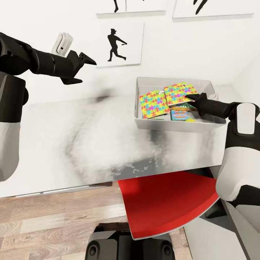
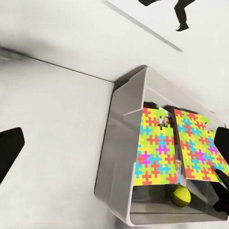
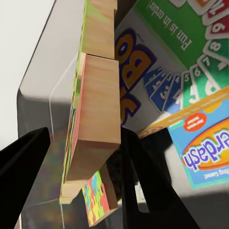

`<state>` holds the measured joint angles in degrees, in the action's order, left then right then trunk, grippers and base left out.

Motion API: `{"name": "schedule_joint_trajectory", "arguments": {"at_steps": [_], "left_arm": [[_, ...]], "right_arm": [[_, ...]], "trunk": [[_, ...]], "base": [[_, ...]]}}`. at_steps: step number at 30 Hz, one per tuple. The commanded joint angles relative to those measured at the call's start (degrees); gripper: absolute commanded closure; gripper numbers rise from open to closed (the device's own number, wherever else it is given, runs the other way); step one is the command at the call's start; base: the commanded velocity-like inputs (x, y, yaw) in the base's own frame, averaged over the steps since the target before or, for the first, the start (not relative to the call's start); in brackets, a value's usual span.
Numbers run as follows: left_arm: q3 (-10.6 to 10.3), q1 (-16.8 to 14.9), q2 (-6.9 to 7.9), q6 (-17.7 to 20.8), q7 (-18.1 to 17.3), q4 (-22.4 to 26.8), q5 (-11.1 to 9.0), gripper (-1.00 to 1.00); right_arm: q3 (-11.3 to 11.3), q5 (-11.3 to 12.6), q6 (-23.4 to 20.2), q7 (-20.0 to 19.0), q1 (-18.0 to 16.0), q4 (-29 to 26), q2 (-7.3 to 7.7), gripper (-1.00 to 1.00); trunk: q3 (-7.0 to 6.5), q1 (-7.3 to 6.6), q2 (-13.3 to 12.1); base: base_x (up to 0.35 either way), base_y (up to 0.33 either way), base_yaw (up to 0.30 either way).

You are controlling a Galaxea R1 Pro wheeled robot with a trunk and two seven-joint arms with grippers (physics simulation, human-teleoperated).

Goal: Put all the toys in the child's room - the three board games (two on the bed and one on the table), the two jigsaw puzzles on the table, and the tennis ball on the table - inside the toy box on the table in the child's room.

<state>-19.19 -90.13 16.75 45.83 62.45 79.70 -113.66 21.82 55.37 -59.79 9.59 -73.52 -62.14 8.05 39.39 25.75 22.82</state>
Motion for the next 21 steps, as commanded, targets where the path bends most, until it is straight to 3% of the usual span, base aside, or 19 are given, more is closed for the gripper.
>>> {"name": "schedule_joint_trajectory", "arguments": {"at_steps": [1, 5, 6, 21], "left_arm": [[-0.1, -0.1, 0.03, 0.1, 0.5, 0.0, -0.4, -1.0], [-0.1, -0.1, 0.04, 0.1, 0.4, 0.0, -0.4, -1.0], [-0.1, -0.1, 0.04, 0.1, 0.4, 0.0, -0.4, -1.0], [-0.1, 0.0, 0.04, 0.1, 0.4, 0.0, -0.4, -1.0]], "right_arm": [[0.1, 0.6, -0.2, 0.6, -0.1, 0.0, -0.01, 1.0], [0.1, 0.6, -0.2, 0.6, 0.0, 0.0, -0.04, 1.0], [0.1, 0.6, -0.2, 0.6, 0.0, 0.0, -0.04, -1.0], [2.1, 0.6, -0.2, 0.7, -0.1, 0.0, 0.27, -1.0]], "trunk": [[0.08, 0.03, 0.1], [0.08, 0.03, 0.1], [0.08, 0.03, 0.1], [0.08, 0.03, 0.1]], "base": [[0.0, 0.0, 0.0], [0.0, 0.0, 0.0], [0.0, 0.0, 0.0], [0.0, 0.0, 0.0]]}}
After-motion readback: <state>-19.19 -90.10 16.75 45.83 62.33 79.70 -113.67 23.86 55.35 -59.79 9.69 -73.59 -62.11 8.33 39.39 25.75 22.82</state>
